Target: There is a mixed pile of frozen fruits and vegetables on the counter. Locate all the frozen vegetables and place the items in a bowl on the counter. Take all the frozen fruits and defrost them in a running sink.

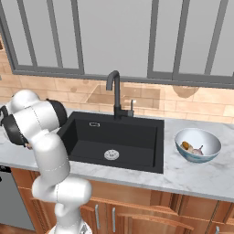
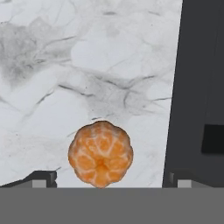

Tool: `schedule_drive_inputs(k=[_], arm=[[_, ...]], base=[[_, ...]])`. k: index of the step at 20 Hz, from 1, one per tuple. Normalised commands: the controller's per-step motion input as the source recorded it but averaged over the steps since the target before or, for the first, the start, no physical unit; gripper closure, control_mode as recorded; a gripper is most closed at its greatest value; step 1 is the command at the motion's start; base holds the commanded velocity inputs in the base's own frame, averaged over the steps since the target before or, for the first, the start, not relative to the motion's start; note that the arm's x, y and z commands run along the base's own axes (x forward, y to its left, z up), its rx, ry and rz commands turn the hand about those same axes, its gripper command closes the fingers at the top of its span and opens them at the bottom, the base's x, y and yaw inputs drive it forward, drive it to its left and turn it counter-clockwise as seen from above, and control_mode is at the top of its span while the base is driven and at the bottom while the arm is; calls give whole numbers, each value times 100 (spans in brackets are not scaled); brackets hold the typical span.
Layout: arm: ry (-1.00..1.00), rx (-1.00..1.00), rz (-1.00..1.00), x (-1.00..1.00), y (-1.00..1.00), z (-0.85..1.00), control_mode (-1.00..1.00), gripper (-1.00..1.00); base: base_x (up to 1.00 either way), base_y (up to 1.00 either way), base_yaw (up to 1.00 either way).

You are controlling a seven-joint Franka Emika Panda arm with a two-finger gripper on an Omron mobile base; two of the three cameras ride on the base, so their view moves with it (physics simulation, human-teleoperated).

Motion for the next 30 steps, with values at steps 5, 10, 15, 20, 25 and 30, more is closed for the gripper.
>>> schedule_drive_inputs(k=[5, 10, 15, 20, 25, 30], arm=[[1, 0, 0, 0, 0, -19, -100, -100], [1, 0, 0, 0, 1, -18, -100, -100], [1, 0, 0, 0, 4, -18, -100, -100], [0, 0, 0, 0, 1, -2, -100, 100], [0, 0, 0, 0, 0, 0, -100, 100], [-1, 0, 0, 0, -1, 3, -100, 100]], base=[[0, 0, 0], [0, 0, 0], [0, 0, 0], [0, 0, 0], [0, 0, 0], [0, 0, 0]])
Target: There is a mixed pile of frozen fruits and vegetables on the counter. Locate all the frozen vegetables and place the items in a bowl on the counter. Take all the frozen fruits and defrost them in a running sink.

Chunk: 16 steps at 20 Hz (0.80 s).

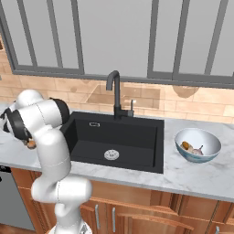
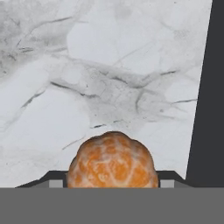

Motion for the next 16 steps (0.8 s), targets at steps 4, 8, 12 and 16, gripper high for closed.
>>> schedule_drive_inputs(k=[4, 8, 12, 16], arm=[[-3, 0, 0, -1, -15, 29, -100, 100], [0, 0, -2, 6, -18, 49, -100, 100], [0, 0, -4, 4, -20, 45, -100, 100], [0, -1, -2, 10, -21, 29, -100, 100]], base=[[0, 0, 0], [0, 0, 0], [0, 0, 0], [0, 0, 0]])
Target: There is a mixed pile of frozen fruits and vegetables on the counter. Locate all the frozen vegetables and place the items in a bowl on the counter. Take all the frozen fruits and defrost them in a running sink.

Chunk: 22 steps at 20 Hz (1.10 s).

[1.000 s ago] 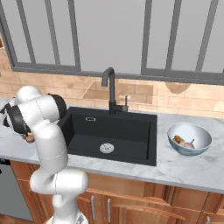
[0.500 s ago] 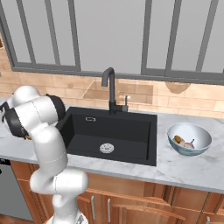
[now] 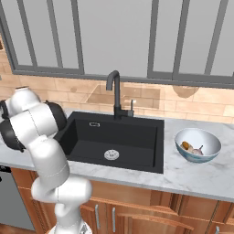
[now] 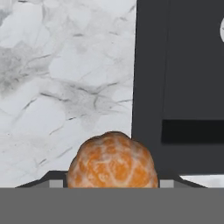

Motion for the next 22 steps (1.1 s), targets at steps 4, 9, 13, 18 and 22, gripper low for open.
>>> schedule_drive_inputs(k=[4, 9, 13, 18, 22], arm=[[6, 0, -4, 26, -33, 3, -100, 100], [4, -1, -7, 19, -39, 0, -100, 100], [4, -1, -8, 15, -40, 0, -100, 100], [2, 0, -8, 9, -46, -7, -100, 100], [2, 0, -11, 4, -43, -8, -100, 100]], base=[[0, 0, 0], [0, 0, 0], [0, 0, 0], [0, 0, 0], [0, 0, 0]])
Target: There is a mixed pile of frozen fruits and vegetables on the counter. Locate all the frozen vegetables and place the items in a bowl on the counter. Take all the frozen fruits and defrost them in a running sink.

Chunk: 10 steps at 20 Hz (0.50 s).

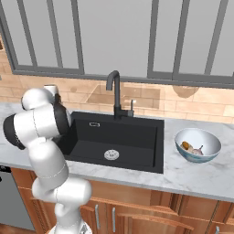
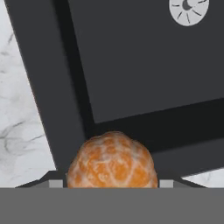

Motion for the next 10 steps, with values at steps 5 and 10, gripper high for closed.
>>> schedule_drive_inputs(k=[5, 10], arm=[[0, 0, -12, 3, -41, -12, -100, 100], [0, 0, -10, 8, -41, -14, -100, 100]], base=[[0, 0, 0], [0, 0, 0]])
